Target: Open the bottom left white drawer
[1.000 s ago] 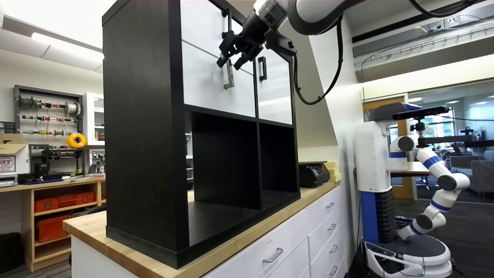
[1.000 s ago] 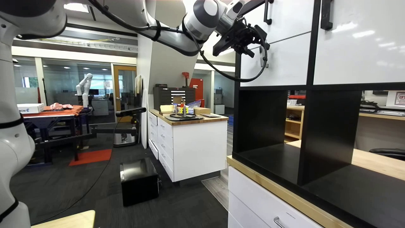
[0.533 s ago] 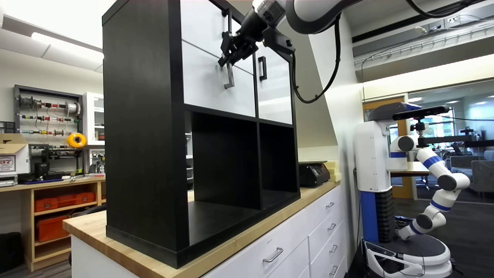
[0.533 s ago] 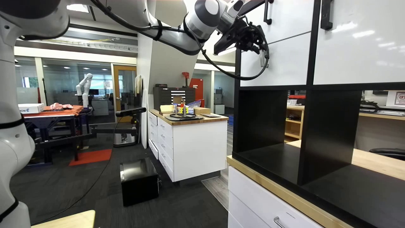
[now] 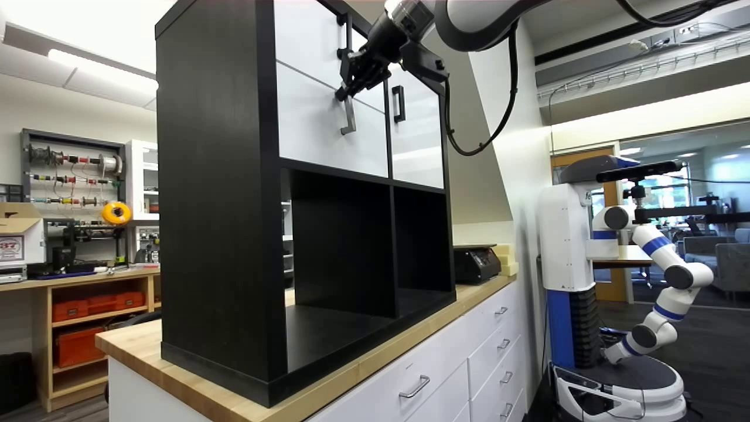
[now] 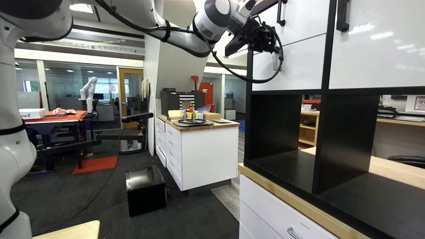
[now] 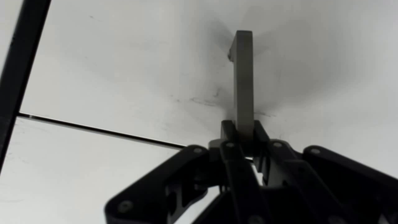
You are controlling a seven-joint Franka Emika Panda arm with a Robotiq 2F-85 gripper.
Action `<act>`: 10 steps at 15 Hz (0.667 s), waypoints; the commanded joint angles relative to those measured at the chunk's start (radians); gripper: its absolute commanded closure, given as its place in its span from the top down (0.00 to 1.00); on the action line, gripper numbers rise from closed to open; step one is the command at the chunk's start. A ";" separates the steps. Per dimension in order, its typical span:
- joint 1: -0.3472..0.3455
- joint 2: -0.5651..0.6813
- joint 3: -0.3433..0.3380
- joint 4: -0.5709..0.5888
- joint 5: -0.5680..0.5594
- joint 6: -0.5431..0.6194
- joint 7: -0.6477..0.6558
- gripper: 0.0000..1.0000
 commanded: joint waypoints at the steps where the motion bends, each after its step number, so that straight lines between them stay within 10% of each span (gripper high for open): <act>1: -0.003 -0.039 -0.002 -0.052 -0.008 0.013 -0.005 0.05; 10: -0.004 -0.160 -0.005 -0.212 0.010 0.028 0.001 0.05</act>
